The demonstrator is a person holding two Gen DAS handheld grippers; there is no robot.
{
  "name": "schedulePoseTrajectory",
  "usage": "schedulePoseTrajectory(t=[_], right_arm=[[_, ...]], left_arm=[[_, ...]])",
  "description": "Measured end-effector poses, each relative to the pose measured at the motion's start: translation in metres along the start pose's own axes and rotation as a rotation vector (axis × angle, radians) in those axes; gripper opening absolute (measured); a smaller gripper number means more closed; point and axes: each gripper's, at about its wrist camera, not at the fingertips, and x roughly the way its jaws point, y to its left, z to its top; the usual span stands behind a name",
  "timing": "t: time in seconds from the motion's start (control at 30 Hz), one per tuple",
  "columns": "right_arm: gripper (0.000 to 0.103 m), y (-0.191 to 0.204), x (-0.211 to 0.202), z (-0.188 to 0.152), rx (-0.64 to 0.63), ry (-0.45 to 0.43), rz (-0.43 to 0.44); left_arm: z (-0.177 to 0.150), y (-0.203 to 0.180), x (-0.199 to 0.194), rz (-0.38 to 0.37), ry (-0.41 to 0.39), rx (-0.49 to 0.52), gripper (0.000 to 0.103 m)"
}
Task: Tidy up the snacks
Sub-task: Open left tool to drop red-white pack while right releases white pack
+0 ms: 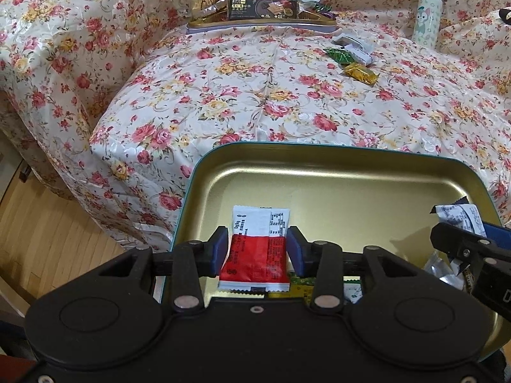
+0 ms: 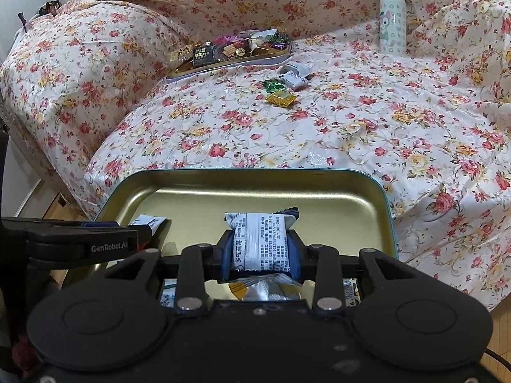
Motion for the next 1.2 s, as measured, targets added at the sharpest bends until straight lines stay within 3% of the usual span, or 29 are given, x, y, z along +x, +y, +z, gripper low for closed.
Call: schedulePoseTrajectory(t=[0.13, 1.2], right_arm=[[0.036, 0.001, 0.002, 0.000, -0.005, 0.008, 0.004], [0.037, 0.009, 0.006, -0.001, -0.055, 0.023, 0.021]], left_arm=[[-0.002, 0.000, -0.004, 0.007, -0.010, 0.003, 0.056], [-0.007, -0.002, -0.011, 0.017, -0.016, 0.014, 0.057]])
